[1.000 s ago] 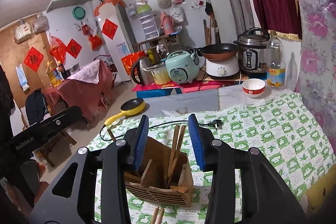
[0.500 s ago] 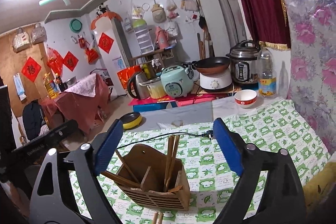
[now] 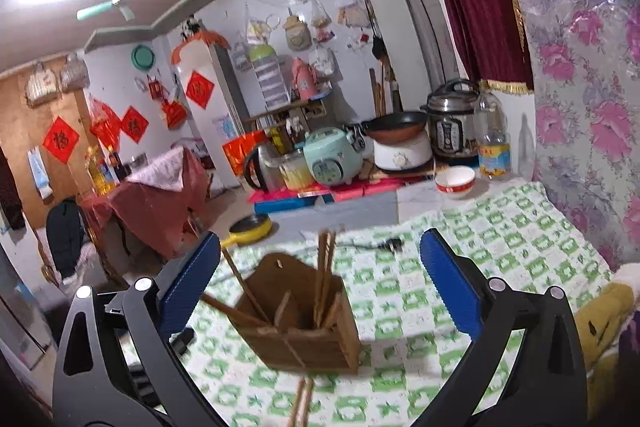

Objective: Organize utensils
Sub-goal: 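Move both open tools back down to the last loose chopsticks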

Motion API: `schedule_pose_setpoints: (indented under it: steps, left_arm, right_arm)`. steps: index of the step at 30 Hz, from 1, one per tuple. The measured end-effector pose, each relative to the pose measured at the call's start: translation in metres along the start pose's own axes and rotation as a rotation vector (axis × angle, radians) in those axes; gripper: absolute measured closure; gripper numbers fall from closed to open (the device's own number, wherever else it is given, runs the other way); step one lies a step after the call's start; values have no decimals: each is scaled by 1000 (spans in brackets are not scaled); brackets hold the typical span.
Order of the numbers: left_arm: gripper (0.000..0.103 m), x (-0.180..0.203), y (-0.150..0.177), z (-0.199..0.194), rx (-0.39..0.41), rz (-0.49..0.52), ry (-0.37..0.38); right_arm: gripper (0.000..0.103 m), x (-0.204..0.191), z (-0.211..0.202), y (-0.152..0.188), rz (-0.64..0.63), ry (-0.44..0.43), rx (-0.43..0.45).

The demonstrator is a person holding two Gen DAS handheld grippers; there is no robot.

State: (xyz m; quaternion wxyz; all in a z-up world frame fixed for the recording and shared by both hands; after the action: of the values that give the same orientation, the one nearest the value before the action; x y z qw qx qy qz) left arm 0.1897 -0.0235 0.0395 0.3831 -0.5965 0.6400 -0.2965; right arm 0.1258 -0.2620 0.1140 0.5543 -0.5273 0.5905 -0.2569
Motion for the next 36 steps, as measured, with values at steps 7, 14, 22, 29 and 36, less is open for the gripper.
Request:
schedule_pose_setpoints:
  steps: [7,14,22,29,36]
  left_arm:
    - [6,-7,68,32,-207,103,-27]
    - [6,-1,98,10,-200,179,-22]
    - [6,-4,126,17,-311,199,-35]
    - [6,-8,137,27,-390,200,-65]
    - [6,-3,142,27,-387,249,-98]
  right_arm:
    - [6,52,15,114,10,135,-231]
    - [6,78,27,151,213,35,-419]
    - [6,52,14,192,35,78,-524]
    - [6,20,6,214,-152,71,-585]
    - [6,28,4,216,-111,71,-603]
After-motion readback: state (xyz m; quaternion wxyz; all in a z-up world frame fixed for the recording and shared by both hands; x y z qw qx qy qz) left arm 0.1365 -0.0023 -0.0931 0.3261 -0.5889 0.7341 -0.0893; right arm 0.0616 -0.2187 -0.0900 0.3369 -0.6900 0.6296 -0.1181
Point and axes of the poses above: each gripper's, at about its wrist camera, not at the fingertips, and z roughly the way its jaws point, x to its right, y to its underside, the point moved 3 cm from there along z, roughly the way its jaws point, and after that the axes turned 13 degrees about -y, right-handed, at the moved point
